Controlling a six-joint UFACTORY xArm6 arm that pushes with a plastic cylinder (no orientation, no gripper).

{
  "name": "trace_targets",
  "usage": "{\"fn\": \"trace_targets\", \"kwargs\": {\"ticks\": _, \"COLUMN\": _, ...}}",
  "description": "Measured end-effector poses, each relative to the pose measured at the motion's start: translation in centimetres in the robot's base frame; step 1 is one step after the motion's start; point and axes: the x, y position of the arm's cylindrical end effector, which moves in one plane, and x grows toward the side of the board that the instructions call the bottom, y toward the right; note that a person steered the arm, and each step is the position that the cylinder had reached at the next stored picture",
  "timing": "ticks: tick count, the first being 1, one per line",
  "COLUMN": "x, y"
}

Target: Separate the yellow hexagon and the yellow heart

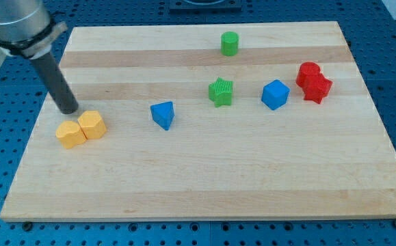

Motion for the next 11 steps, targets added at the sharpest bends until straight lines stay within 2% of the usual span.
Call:
{"fn": "trace_targets", "kwargs": {"ticks": 1, "x": 0.6, "y": 0.5}}
{"fn": "trace_targets", "kwargs": {"ticks": 3, "x": 1.2, "y": -2.7}}
{"fn": "trace_targets", "kwargs": {"ticks": 4, "x": 4.3, "y": -2.7}}
{"fn": "trace_targets", "kwargs": {"ticks": 5, "x": 4.7, "y": -1.2}}
{"fn": "trace_targets", "kwargs": {"ticks": 11, "x": 1.9, "y": 3.0}}
